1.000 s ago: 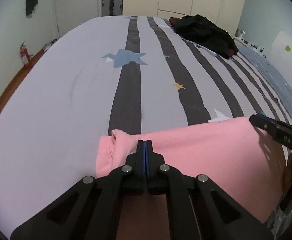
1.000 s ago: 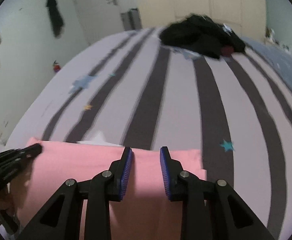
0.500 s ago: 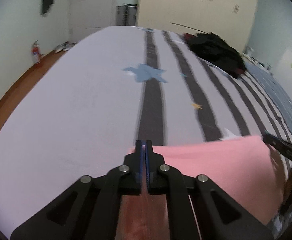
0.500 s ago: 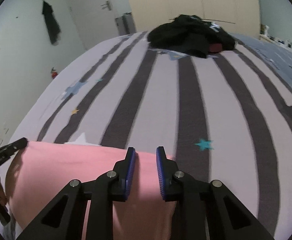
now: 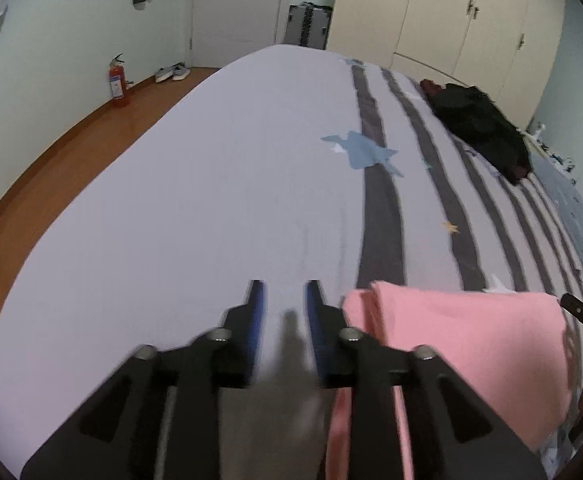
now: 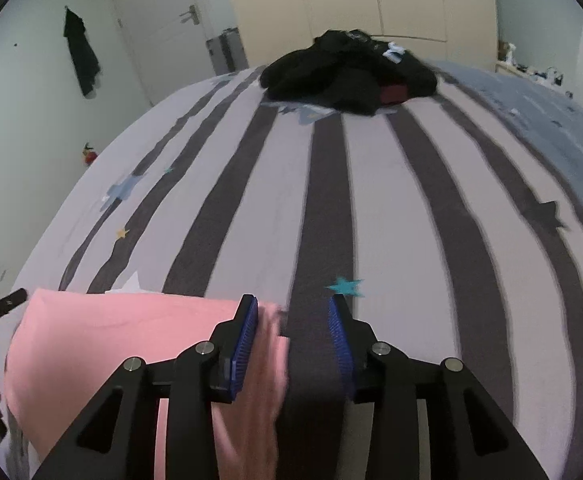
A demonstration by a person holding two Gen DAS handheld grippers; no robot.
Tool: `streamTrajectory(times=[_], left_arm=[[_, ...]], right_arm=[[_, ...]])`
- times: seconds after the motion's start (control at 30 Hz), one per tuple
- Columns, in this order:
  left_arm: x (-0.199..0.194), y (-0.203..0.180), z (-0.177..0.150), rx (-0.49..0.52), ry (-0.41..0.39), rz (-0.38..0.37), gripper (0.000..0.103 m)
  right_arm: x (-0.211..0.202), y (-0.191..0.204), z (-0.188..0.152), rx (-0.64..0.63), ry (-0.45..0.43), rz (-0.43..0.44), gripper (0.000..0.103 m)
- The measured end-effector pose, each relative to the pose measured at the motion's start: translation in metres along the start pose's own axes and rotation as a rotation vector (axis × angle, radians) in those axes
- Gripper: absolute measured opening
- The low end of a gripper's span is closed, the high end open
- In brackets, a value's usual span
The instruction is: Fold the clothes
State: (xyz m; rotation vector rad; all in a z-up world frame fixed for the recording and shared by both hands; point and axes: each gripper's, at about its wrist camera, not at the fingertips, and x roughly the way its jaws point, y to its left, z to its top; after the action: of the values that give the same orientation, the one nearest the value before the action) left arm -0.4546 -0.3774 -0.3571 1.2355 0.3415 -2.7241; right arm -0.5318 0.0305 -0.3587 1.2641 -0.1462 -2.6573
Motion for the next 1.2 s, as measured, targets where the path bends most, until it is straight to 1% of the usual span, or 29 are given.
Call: streamTrajectory(times=[0.03,0.07,0.1,0.13,0.2,0.3,0.37,0.47,0.57,0.7,0.77,0.83,0.87,0.93,1.07,1.2], left_arm=[[-0.009,0.002,-0.003,0.000,-0.005,-0.029,0.039],[-0.014,0.003,-0.005,-0.001,-0.005,-0.044,0.045],[-0.020,0.005,-0.008,-0.005,-0.003,-0.060,0.055],[-0.027,0.008,-0.014,-0.022,0.004,-0.085,0.059],[-0.032,0.006,-0.019,-0.037,0.027,-0.134,0.061],[-0.027,-0.002,-0.034,-0.033,0.080,-0.176,0.062],[-0.018,-0.004,-0.040,-0.051,0.121,-0.194,0.061],[-0.008,-0.003,-0.045,-0.070,0.156,-0.208,0.062],[0.002,0.002,-0.048,-0.117,0.187,-0.249,0.067],[0.008,0.003,-0.049,-0.133,0.221,-0.285,0.068],[0.010,0.000,-0.049,-0.141,0.243,-0.329,0.068],[0.011,-0.010,-0.050,-0.097,0.252,-0.333,0.068],[0.012,-0.012,-0.049,-0.086,0.252,-0.333,0.068],[0.014,-0.014,-0.048,-0.082,0.255,-0.337,0.068],[0.015,-0.016,-0.048,-0.079,0.261,-0.343,0.067],[0.012,-0.018,-0.049,-0.085,0.272,-0.365,0.058]], right_arm=[[-0.005,-0.001,0.000,-0.006,0.003,0.007,0.040],[-0.011,-0.001,-0.001,-0.012,0.006,0.014,0.041],[-0.018,0.000,-0.003,-0.015,0.010,0.030,0.045],[-0.024,0.000,-0.006,-0.018,0.014,0.047,0.048],[-0.038,0.002,-0.013,-0.018,0.028,0.085,0.052],[-0.045,0.005,-0.031,0.011,0.074,0.128,0.060],[-0.043,0.003,-0.043,0.049,0.109,0.153,0.060],[-0.036,-0.001,-0.056,0.104,0.152,0.177,0.060],[-0.027,-0.006,-0.064,0.149,0.172,0.193,0.060],[-0.019,-0.011,-0.064,0.210,0.161,0.230,0.064],[-0.017,-0.011,-0.064,0.238,0.163,0.253,0.065],[-0.015,-0.009,-0.064,0.247,0.170,0.293,0.065],[-0.014,-0.007,-0.064,0.236,0.172,0.297,0.065],[-0.010,-0.002,-0.064,0.210,0.176,0.307,0.065],[0.002,-0.005,-0.056,0.224,0.163,0.334,0.064],[0.010,-0.004,-0.051,0.222,0.164,0.337,0.063]])
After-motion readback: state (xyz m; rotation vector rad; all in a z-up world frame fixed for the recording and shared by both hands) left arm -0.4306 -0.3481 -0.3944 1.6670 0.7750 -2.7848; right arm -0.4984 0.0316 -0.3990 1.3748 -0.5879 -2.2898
